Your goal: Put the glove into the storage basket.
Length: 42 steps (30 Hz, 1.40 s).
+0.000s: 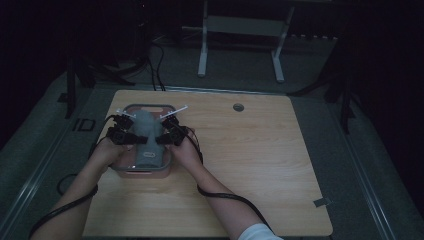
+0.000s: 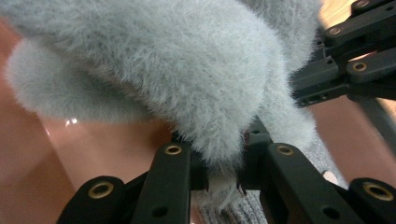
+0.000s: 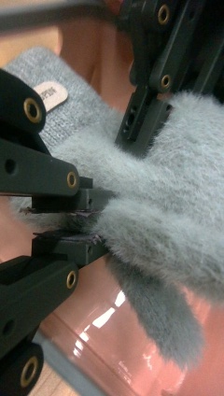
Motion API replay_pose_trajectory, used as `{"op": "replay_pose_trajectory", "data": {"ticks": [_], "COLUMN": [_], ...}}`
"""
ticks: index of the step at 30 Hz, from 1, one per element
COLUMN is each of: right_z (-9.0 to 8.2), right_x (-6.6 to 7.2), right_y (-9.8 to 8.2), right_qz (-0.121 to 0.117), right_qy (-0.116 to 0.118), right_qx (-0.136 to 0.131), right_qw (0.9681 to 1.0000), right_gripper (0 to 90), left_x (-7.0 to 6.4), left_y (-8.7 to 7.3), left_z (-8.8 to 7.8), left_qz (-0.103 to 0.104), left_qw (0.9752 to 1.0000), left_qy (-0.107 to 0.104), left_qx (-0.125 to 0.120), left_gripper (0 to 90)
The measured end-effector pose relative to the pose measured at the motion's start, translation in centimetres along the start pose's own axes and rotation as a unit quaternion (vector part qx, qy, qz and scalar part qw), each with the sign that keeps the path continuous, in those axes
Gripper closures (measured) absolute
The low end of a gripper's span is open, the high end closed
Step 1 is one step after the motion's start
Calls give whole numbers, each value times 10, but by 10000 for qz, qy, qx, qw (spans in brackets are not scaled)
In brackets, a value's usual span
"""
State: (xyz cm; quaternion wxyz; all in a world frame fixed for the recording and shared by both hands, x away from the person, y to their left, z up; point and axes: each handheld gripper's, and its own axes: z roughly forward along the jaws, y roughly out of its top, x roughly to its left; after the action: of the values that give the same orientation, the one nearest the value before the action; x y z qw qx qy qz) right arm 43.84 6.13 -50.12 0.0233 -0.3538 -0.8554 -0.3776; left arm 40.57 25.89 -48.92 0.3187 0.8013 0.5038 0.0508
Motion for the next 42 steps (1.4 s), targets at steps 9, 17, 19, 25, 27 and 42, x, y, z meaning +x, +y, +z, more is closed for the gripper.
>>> {"op": "replay_pose_trajectory", "data": {"ticks": [9,17,19,25,27,42], "right_z": [-5,-32,-37,-60,-68,-96], "right_x": [8,9,8,2,1,-16], "right_y": [6,4,2,-4,-6,-42], "right_qz": [-256,-291,-291,-413,-477,-960], "right_qy": [-337,-132,-74,64,142,265], "right_qx": [47,-300,-338,-465,-486,-369], "right_qw": [9991,9990,9990,9980,9976,9943], "right_gripper": [550,471,418,263,195,155], "left_x": [4,-4,-7,-11,-13,-47], "left_y": [7,9,10,9,6,-11], "left_z": [23,30,28,8,2,-28], "left_qz": [-103,120,259,507,475,865], "left_qw": [9986,9898,9874,9856,9863,9865], "left_qy": [211,1213,1398,1600,1579,1128], "left_qx": [477,737,700,230,55,-808], "left_gripper": [776,490,433,237,216,149]}}
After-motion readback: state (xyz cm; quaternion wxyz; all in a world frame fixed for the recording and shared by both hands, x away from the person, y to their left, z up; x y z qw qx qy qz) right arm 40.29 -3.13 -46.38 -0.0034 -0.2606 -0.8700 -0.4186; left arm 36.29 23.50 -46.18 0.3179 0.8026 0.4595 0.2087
